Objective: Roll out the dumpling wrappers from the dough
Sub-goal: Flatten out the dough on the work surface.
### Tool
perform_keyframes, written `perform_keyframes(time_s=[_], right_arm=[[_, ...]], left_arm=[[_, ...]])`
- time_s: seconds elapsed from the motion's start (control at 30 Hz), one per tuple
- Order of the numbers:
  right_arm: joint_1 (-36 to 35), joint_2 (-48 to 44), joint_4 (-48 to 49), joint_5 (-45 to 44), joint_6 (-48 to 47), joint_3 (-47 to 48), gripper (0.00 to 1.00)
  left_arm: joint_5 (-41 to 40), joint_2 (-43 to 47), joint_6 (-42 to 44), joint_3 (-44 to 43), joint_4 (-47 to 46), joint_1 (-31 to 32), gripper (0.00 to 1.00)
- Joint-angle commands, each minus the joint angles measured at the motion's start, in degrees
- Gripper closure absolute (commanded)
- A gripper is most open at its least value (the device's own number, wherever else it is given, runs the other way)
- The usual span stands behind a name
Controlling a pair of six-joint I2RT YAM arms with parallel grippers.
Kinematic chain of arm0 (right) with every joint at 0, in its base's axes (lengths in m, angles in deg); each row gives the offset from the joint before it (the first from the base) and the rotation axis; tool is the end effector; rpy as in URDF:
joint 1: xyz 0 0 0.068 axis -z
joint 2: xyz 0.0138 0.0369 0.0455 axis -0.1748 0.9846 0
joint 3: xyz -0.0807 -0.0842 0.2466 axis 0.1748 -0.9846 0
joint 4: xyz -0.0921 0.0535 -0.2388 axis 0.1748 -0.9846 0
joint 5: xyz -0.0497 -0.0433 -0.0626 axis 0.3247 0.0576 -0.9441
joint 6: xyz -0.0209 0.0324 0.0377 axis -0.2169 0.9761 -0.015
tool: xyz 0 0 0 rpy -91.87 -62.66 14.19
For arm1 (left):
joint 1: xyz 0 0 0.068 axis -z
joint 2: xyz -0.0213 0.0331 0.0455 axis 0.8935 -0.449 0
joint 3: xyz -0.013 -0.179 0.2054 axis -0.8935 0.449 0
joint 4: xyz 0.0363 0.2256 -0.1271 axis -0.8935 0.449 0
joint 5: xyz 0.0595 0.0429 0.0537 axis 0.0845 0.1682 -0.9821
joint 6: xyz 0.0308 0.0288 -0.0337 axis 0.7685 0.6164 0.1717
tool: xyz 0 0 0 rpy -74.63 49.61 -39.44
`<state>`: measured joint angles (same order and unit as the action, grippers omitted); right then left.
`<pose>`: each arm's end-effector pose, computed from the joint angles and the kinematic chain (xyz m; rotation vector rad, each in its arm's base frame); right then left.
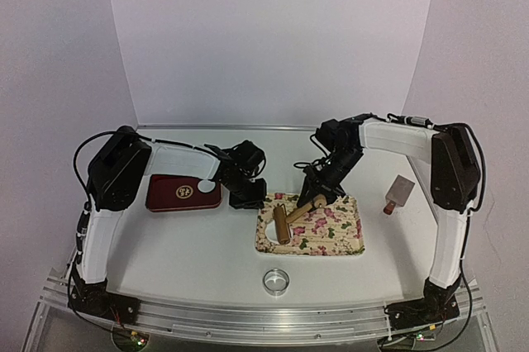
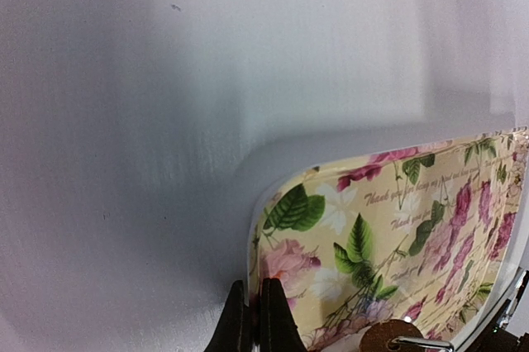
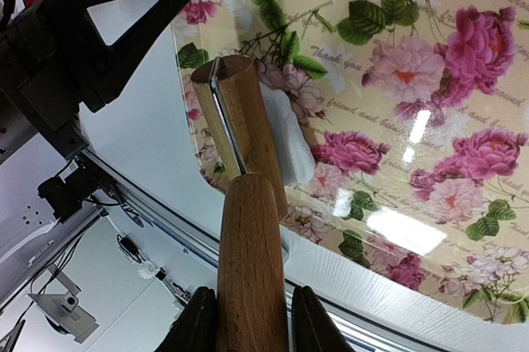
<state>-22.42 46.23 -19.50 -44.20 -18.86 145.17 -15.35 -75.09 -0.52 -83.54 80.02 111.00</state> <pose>0.3215 0.2335 0.2101 0.1942 -2.6987 -1.0293 0.3080 -0.3463 0.1376 0.1381 2.8139 -0.6809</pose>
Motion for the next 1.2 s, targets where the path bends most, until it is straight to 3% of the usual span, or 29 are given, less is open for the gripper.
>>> perform_keyframes(time_s=[0.0, 0.77, 1.17], right_arm=[[-0.40, 3.68, -1.08, -5.32, -1.26, -1.18, 1.00], [-4.49, 13.45, -3.78, -26.78, -1.03, -1.60, 1.00], [-6.27, 16.12, -4.12, -32.07, 0.12, -0.14, 1.00]], left_arm=[[0.04, -2.22, 0.76, -2.46, 0.54, 0.12, 1.00], [1.52, -3.30, 0.79, -2.28, 0.49, 0.12, 1.00], [1.50, -2.60, 0.58, -0.86, 0.10, 0.04, 1.00]])
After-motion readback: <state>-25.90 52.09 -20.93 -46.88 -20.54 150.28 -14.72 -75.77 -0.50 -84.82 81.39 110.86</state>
